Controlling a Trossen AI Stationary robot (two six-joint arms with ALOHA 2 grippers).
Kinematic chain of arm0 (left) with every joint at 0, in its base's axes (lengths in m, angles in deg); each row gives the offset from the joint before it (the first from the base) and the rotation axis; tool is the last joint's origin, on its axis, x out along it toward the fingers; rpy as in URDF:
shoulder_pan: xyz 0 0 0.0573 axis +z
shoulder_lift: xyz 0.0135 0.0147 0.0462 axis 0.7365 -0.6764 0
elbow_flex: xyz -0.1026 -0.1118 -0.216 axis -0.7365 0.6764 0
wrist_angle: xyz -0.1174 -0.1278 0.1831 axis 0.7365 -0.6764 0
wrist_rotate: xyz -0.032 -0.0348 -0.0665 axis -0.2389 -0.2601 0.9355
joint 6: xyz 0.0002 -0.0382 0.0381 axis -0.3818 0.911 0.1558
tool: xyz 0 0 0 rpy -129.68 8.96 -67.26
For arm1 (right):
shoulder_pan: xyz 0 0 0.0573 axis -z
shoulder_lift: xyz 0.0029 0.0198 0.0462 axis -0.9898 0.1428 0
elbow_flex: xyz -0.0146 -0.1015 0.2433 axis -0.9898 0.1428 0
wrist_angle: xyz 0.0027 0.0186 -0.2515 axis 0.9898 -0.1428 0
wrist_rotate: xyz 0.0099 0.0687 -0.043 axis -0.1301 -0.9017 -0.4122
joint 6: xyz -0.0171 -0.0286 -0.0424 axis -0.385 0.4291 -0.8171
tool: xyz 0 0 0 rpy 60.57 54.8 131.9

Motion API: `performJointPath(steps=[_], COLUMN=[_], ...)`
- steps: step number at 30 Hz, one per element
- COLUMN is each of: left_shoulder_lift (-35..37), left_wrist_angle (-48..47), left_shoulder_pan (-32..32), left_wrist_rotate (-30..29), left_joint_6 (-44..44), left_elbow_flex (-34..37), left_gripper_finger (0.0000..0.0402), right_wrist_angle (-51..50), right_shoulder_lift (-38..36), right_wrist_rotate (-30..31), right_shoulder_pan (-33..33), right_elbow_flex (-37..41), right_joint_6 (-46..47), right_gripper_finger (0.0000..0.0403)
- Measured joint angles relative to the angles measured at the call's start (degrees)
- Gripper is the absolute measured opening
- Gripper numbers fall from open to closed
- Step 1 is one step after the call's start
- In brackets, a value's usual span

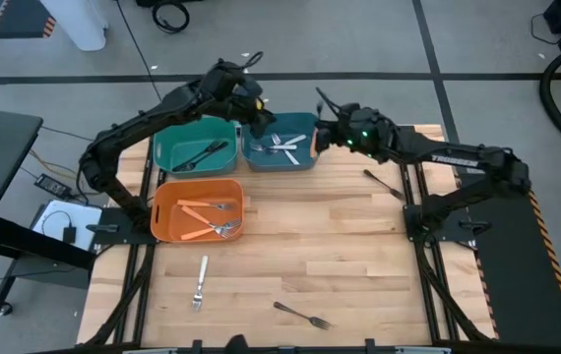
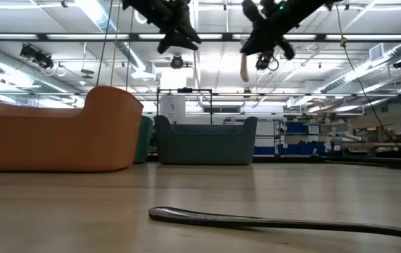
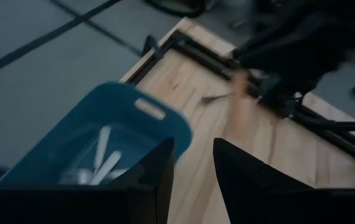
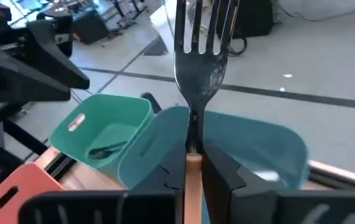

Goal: Sort silverware by color (type)
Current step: Put the orange fork into the orange bin

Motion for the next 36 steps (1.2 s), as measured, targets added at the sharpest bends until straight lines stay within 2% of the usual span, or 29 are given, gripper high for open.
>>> performJointPath(steps=[5, 8, 18, 30, 33, 36], left_shoulder_lift=[-2.7, -4.22, -5.15, -7.06, -7.91, -7.9], left_wrist_angle=[7.85, 10.93, 17.05, 16.26, 16.81, 16.7], left_shoulder_pan=[-2.7, -3.35, -2.69, -2.58, -2.79, -2.79], left_wrist_rotate=[-0.04, -0.04, -0.52, -0.9, -0.76, -0.68], left_joint_6=[1.75, 3.47, 5.84, 5.73, 5.36, 5.18], left_elbow_flex=[0.0, 0.0, 0.02, 0.02, -0.02, 0.02], left_gripper_finger=[0.0121, 0.0121, 0.0121, 0.012, 0.0106, 0.0074], right_wrist_angle=[13.02, 16.67, 15.97, 16.39, 16.37, 16.2], right_shoulder_lift=[5.83, 7.97, 10.0, 11.37, 11.37, 11.37], right_wrist_rotate=[-6.03, -6.37, -8.31, -10.59, -10.57, -10.57], right_shoulder_pan=[1.28, 1.28, 0.95, -0.47, -0.49, -0.49], right_elbow_flex=[-0.15, -0.19, -0.27, -0.3, -0.3, -0.3], right_joint_6=[-6.14, -7.44, -7.62, -7.22, -7.2, -7.22], right_gripper_finger=[0.0033, 0.0033, 0.0033, 0.0033, 0.0033, 0.0033])
